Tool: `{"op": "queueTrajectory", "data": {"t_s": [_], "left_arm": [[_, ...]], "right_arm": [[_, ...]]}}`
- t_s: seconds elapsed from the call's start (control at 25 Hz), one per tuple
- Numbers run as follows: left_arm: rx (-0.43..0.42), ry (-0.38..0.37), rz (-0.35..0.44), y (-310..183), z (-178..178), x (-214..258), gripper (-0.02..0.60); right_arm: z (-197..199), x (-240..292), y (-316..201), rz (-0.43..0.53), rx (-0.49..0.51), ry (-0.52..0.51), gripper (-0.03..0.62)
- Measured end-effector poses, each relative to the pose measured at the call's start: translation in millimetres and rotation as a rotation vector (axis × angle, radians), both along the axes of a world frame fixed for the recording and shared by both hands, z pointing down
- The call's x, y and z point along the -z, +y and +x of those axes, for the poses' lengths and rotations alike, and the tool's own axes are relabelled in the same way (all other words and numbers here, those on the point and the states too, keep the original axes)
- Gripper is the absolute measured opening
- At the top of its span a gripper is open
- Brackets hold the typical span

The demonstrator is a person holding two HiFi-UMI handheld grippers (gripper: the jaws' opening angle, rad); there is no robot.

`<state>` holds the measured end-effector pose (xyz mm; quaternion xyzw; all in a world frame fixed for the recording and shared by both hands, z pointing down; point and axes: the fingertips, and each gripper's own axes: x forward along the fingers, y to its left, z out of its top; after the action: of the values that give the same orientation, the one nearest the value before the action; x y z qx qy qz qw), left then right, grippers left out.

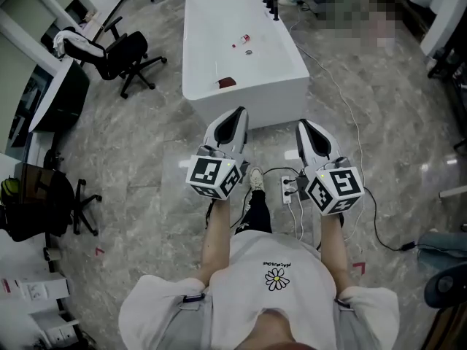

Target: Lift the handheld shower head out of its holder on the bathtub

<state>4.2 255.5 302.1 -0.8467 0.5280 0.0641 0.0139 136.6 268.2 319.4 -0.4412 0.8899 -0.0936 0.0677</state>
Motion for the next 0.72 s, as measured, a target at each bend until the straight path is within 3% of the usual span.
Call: {"op": "queueTrajectory", "data": {"t_s": [0.24,0.48,0.72], "left_arm": [[-0.009,0.039,0.050,-117.3,-26.3,18.7,0.000],[-0.016,0.028,0.056,-228.7,-78.9,34.7,0.000],[0.015,0.056,0.032,-292.8,-127.5,35.7,0.000]], "right_arm": [[-22.9,19.4,-121.3,0.035,-0.014,0.014,0.025],[-61.9,32.9,-244.7,0.044,-0.074,0.006,0.025],[-86.5,39.1,-312.1,0.040,-0.108,0.017,0.025]]}}
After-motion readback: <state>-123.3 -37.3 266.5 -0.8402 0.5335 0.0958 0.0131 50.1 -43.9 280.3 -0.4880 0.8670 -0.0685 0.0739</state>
